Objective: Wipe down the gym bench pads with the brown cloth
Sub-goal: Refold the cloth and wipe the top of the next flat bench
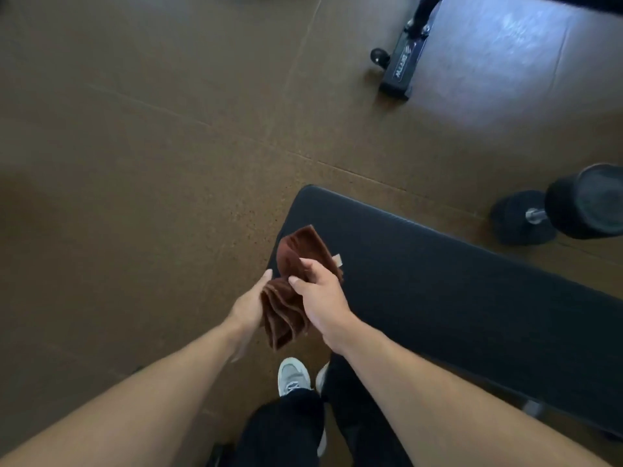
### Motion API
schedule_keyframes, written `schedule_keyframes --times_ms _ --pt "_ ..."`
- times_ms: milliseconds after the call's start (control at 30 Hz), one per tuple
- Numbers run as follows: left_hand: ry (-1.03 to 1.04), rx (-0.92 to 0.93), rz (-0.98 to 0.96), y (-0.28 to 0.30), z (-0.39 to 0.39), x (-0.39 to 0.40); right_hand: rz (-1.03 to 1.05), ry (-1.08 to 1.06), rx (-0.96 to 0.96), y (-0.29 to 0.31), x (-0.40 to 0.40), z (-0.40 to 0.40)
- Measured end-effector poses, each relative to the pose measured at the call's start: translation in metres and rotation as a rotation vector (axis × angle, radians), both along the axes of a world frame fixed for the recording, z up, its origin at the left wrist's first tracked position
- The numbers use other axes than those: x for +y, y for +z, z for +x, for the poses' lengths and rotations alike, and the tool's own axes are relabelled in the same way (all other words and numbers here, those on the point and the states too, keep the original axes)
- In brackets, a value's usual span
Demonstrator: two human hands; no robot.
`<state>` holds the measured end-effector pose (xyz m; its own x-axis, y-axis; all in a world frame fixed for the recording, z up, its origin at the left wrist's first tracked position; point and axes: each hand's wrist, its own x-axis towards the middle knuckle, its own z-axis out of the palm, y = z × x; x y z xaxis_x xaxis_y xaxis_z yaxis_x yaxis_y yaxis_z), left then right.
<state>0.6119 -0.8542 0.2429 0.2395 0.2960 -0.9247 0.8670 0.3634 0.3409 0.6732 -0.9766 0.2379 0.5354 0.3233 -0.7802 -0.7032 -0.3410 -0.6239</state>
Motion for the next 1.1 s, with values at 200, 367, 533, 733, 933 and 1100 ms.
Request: schedule_keyframes --times_ms 200,367,533,733,933,1100 --pt "0.008 -0.131 -0.035 0.101 0.066 -0.02 0.054 -0.297 0.188 0.094 0.007 0.04" --pt "-0.11 -0.309 0.142 0.166 0.089 0.012 0.091 -0.611 0.303 0.156 0.053 0.06" --pt "-0.26 -0.364 0.065 0.189 0.076 0.099 0.026 -0.76 0.39 0.19 0.143 0.06" --pt "-0.371 -0.28 0.154 0.203 0.066 0.261 -0.07 -0.526 0.315 0.212 0.261 0.041" --pt "-0.338 -0.361 0.1 0.246 0.092 0.348 -0.082 -0.289 0.186 0.241 0.339 0.044" --pt "-0.121 -0.393 -0.045 0.267 0.124 0.379 0.002 -0.31 0.168 0.255 0.368 0.065"
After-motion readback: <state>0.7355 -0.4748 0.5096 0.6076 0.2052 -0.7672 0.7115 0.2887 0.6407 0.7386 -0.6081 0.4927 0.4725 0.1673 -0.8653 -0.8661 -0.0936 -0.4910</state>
